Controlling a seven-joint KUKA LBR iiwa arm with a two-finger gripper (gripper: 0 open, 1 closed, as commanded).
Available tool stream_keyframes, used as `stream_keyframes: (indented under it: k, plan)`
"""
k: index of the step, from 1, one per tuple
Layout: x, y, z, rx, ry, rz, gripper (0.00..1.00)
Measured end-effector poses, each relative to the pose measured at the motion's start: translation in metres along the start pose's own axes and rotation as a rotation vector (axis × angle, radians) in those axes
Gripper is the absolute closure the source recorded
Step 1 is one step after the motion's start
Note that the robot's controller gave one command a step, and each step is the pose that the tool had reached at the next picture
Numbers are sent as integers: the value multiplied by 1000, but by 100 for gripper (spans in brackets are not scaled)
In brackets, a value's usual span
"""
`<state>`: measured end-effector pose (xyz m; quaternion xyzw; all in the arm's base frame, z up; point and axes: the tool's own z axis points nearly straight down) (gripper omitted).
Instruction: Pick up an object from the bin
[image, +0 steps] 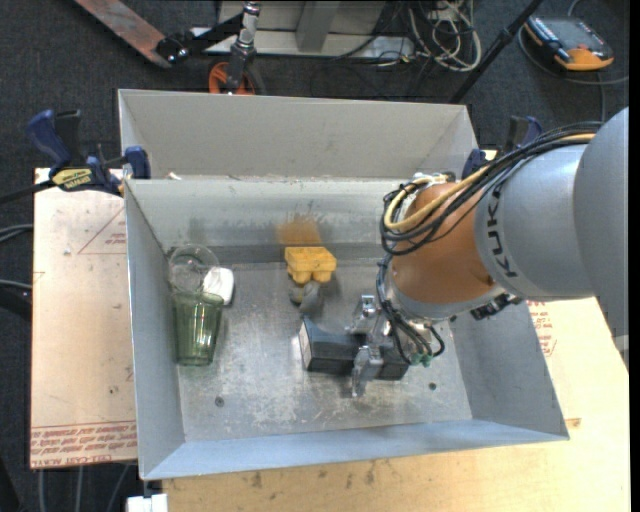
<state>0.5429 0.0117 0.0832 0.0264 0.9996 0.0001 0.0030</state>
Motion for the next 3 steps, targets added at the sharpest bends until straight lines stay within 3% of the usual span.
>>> stream_keyframes:
  k: [1,3]
  plan:
    - [4,0,-19,0,16,0,100]
    - [0,0,-36,-1,4,0,100]
